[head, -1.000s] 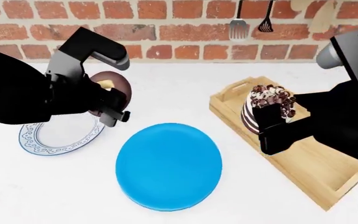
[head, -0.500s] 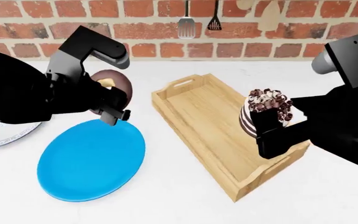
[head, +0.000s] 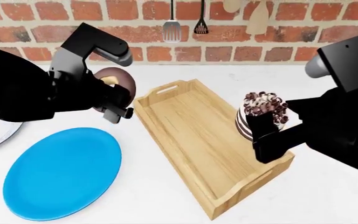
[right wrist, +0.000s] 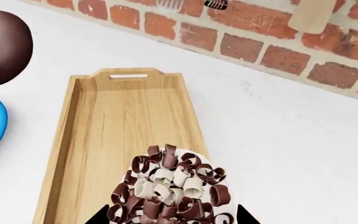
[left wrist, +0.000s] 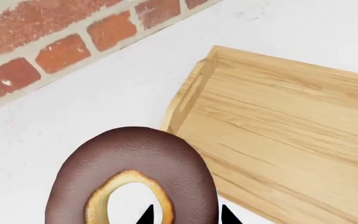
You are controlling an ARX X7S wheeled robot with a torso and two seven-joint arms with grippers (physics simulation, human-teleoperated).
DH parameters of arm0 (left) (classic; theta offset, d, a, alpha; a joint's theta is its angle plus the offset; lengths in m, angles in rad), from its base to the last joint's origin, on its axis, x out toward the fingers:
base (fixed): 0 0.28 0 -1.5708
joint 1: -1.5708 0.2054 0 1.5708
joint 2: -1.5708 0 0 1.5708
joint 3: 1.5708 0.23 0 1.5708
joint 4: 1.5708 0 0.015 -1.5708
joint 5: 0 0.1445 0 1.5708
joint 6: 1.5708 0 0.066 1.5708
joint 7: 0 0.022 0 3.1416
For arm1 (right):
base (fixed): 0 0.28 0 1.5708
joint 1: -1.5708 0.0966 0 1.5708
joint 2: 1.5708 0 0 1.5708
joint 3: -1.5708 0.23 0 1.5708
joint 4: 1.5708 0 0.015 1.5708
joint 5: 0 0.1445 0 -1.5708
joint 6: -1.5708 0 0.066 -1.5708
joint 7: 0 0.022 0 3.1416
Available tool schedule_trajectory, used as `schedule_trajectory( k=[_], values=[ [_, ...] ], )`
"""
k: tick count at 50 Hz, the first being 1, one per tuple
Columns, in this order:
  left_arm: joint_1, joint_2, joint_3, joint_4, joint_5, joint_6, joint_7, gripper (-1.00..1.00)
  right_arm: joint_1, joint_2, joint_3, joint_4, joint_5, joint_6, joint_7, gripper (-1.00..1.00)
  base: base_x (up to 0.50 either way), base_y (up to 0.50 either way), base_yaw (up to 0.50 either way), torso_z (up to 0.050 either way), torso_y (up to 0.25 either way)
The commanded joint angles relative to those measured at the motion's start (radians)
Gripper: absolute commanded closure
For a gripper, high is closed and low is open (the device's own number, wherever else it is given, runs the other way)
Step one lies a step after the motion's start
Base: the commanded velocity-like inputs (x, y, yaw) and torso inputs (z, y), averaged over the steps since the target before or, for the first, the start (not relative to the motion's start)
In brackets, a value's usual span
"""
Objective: Move the dessert items from the plate to the tray.
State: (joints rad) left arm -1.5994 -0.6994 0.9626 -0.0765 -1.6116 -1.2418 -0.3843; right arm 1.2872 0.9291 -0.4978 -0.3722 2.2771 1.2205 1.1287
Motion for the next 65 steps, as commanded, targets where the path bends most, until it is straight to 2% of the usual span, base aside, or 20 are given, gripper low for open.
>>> schedule_trajectory(
  k=[1, 13, 23, 35, 65],
  values=[
    [-0.016, 0.041, 0.005, -0.021, 0.03, 0.025, 0.045, 1.0, 0.028, -0.008, 0.0, -0.001, -0.017, 0.011, -0.009, 1.0, 0.0, 0.0, 0.0, 0.0, 0.0],
    [-0.136, 0.237, 0.073, -0.216, 0.209, 0.096, 0.283, 1.0, 0.017, -0.008, -0.007, -0.009, -0.026, 0.004, -0.013, 1.0, 0.0, 0.0, 0.0, 0.0, 0.002],
    [-0.14, 0.372, 0.154, -0.379, 0.327, 0.178, 0.45, 1.0, 0.003, -0.003, -0.006, -0.013, -0.043, 0.0, -0.022, 1.0, 0.0, 0.0, 0.0, 0.001, 0.001],
    [-0.084, 0.456, 0.197, -0.453, 0.363, 0.228, 0.523, 1.0, -0.009, 0.004, -0.01, -0.016, -0.051, -0.004, -0.029, 1.0, 0.0, 0.0, 0.0, 0.0, 0.001],
    [-0.013, 0.559, 0.258, -0.581, 0.411, 0.28, 0.61, 1.0, -0.029, 0.014, -0.001, -0.023, -0.091, -0.008, -0.069, 1.0, 0.0, 0.0, 0.0, 0.001, 0.001]
  ],
)
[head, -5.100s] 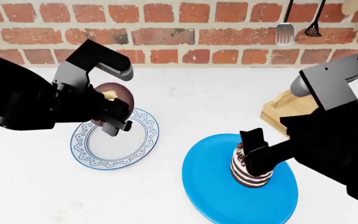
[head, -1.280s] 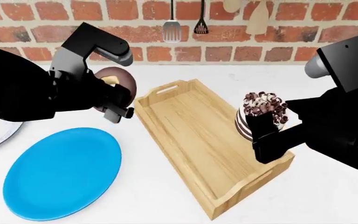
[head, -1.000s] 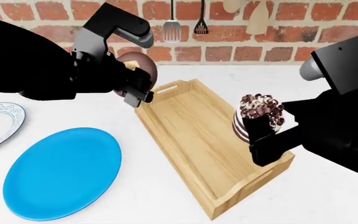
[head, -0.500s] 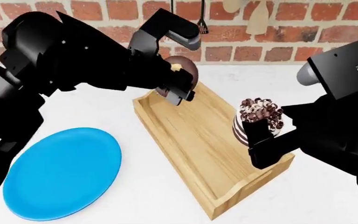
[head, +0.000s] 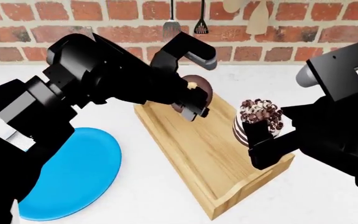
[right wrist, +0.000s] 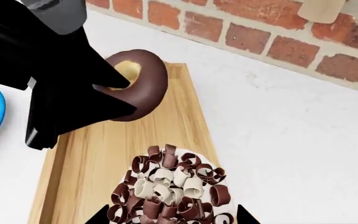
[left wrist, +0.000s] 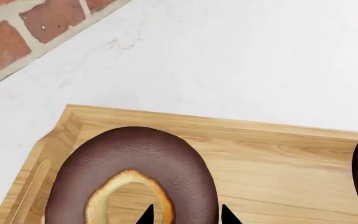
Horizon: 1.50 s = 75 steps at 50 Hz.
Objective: Move the dessert items from the plate to the tray.
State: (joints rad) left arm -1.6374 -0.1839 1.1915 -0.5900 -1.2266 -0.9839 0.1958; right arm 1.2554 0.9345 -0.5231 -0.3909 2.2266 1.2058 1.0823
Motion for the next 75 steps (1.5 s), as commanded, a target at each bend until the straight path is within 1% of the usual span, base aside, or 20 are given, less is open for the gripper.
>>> schedule_trajectory(
  k=[1, 10, 19, 25, 26, 41, 46, 50, 57, 60, 64, 70, 72, 75],
  values=[
    [0.027, 0.048, 0.038, -0.073, 0.031, 0.018, 0.034, 1.0, 0.001, 0.009, 0.024, -0.005, -0.042, 0.007, -0.024, 1.0, 0.0, 0.0, 0.0, 0.0, 0.0],
    [0.042, 0.048, 0.072, -0.075, 0.045, -0.004, 0.039, 1.0, -0.017, 0.004, 0.027, -0.009, -0.067, 0.001, -0.036, 1.0, 0.0, 0.0, 0.0, 0.0, 0.001],
    [0.05, 0.057, 0.1, -0.094, 0.07, 0.006, 0.055, 1.0, -0.007, 0.007, 0.027, -0.008, -0.065, -0.002, -0.04, 1.0, 0.0, 0.0, 0.0, 0.001, 0.001],
    [0.04, 0.057, 0.103, -0.089, 0.071, -0.001, 0.053, 1.0, -0.024, 0.016, 0.036, -0.015, -0.077, -0.005, -0.054, 1.0, 0.0, 0.0, 0.0, 0.0, 0.002],
    [0.037, 0.056, 0.101, -0.092, 0.07, -0.002, 0.051, -1.0, -0.026, 0.016, 0.037, -0.015, -0.078, -0.006, -0.056, 1.0, 0.0, 0.0, 0.0, 0.0, 0.0],
    [0.002, 0.048, 0.073, -0.112, 0.066, 0.017, 0.038, -1.0, -0.006, 0.01, 0.019, -0.008, -0.07, -0.004, -0.052, 1.0, 0.0, 0.0, 0.0, 0.001, 0.001],
    [-0.032, 0.033, 0.038, -0.097, 0.042, 0.014, 0.022, -1.0, 0.001, 0.011, 0.015, -0.009, -0.065, -0.006, -0.049, 1.0, 0.0, 0.0, 0.0, 0.0, 0.002],
    [-0.081, -0.001, -0.018, -0.064, 0.001, 0.004, -0.008, -1.0, 0.012, 0.007, 0.009, -0.002, -0.064, -0.003, -0.048, 1.0, 0.0, 0.0, 0.0, 0.0, 0.0],
    [-0.145, -0.108, -0.128, 0.067, -0.074, -0.007, -0.139, -1.0, 0.022, -0.014, -0.005, 0.013, -0.076, 0.001, -0.052, 1.0, 0.0, 0.0, 0.0, 0.0, 0.001],
    [-0.157, -0.182, -0.138, 0.178, -0.057, -0.002, -0.223, -1.0, 0.026, -0.03, -0.015, 0.026, -0.086, 0.006, -0.058, 1.0, 0.0, 0.0, 0.0, 0.0, 0.0],
    [-0.16, -0.297, -0.216, 0.307, -0.101, 0.011, -0.341, -1.0, 0.029, -0.056, -0.027, 0.049, -0.119, 0.02, -0.078, 1.0, 0.0, 0.0, 0.0, 0.003, 0.0],
    [-0.154, -0.409, -0.278, 0.421, -0.165, -0.01, -0.458, -1.0, 0.027, -0.097, -0.039, 0.089, -0.195, 0.044, -0.128, 1.0, 0.0, 0.0, 0.0, 0.0, 0.002],
    [-0.128, -0.47, -0.31, 0.484, -0.185, 0.006, -0.518, -1.0, 0.008, -0.127, -0.046, 0.122, -0.252, 0.049, -0.17, 1.0, 0.0, 0.0, 0.0, 0.0, 0.0],
    [-0.121, -0.499, -0.329, 0.506, -0.192, 0.019, -0.546, -1.0, 0.002, -0.146, -0.053, 0.144, -0.29, 0.053, -0.2, 1.0, 0.0, 0.0, 0.0, 0.0, 0.0]
  ],
)
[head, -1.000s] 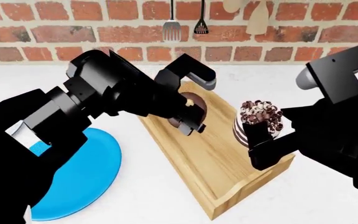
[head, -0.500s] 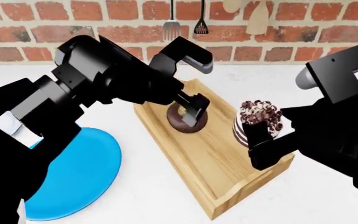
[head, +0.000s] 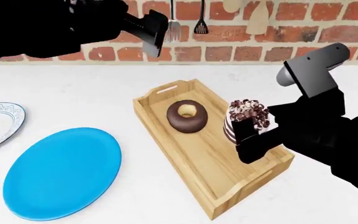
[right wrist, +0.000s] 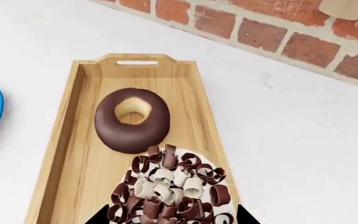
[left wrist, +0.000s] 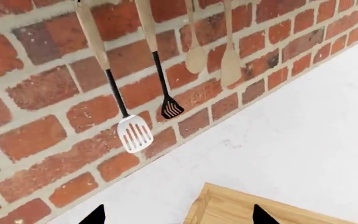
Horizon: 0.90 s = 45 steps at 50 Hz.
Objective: Move the dessert items from the plate to the tray.
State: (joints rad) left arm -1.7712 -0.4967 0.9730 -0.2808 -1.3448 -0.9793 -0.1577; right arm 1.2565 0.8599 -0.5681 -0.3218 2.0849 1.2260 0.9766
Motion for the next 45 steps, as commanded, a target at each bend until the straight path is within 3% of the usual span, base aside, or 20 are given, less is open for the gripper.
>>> schedule_trajectory(
  k=[1, 16, 45],
  values=[
    [0.013, -0.19, -0.114, 0.198, -0.075, 0.017, -0.195, -1.0, 0.0, -0.076, -0.009, 0.08, -0.157, 0.034, -0.101, 1.0, 0.0, 0.0, 0.0, 0.0, 0.0],
    [0.026, -0.218, -0.135, 0.2, -0.08, 0.037, -0.2, -1.0, -0.037, -0.121, -0.031, 0.106, -0.278, 0.029, -0.197, 1.0, 0.0, 0.0, 0.0, 0.001, 0.001],
    [0.064, -0.222, -0.158, 0.169, -0.112, 0.063, -0.198, -1.0, -0.073, -0.14, -0.051, 0.111, -0.307, 0.005, -0.254, 1.0, 0.0, 0.0, 0.0, 0.0, 0.001]
  ],
)
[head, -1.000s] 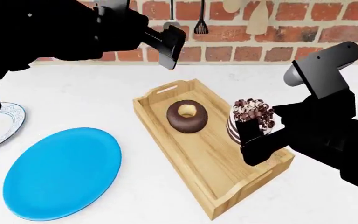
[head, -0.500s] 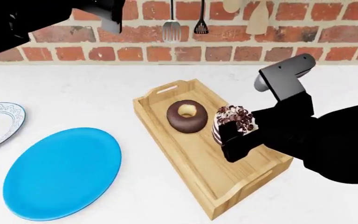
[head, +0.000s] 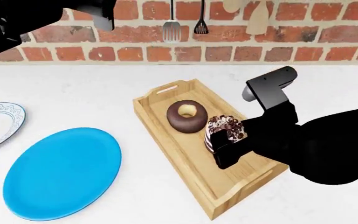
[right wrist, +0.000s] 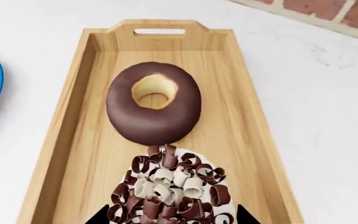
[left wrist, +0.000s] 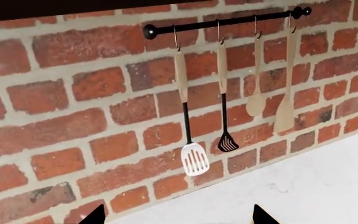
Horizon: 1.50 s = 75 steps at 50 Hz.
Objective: Move the dessert items from the plate to the tray.
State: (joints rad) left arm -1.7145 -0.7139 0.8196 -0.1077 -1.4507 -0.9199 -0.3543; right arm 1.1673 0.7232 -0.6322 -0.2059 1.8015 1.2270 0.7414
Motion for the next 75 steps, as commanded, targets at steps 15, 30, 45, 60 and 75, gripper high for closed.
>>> schedule_trajectory(
  k=[15, 30, 45, 60, 75],
  values=[
    [-0.002, -0.004, -0.002, -0.009, -0.001, -0.002, 0.004, -1.0, 0.052, 0.006, 0.007, -0.005, -0.005, 0.015, -0.002, -1.0, 0.0, 0.0, 0.0, 0.0, 0.0],
    [0.049, -0.077, -0.024, 0.074, -0.023, 0.015, -0.009, -1.0, 0.283, 0.061, 0.054, -0.027, 0.178, 0.024, 0.136, -1.0, 0.0, 0.0, 0.0, 0.0, 0.0],
    [0.107, -0.204, -0.054, 0.278, -0.069, 0.015, -0.123, -1.0, 0.298, 0.139, 0.123, -0.099, 0.062, 0.009, 0.107, -1.0, 0.0, 0.0, 0.0, 0.0, 0.0],
    [0.242, -0.362, -0.125, 0.421, -0.139, 0.123, -0.118, -1.0, 0.191, 0.232, 0.219, -0.197, -0.029, -0.084, 0.05, -1.0, 0.0, 0.0, 0.0, 0.0, 0.0],
    [0.277, -0.409, -0.155, 0.469, -0.164, 0.165, -0.143, -1.0, 0.117, 0.278, 0.264, -0.268, -0.073, -0.138, 0.019, -1.0, 0.0, 0.0, 0.0, 0.0, 0.0]
  ],
)
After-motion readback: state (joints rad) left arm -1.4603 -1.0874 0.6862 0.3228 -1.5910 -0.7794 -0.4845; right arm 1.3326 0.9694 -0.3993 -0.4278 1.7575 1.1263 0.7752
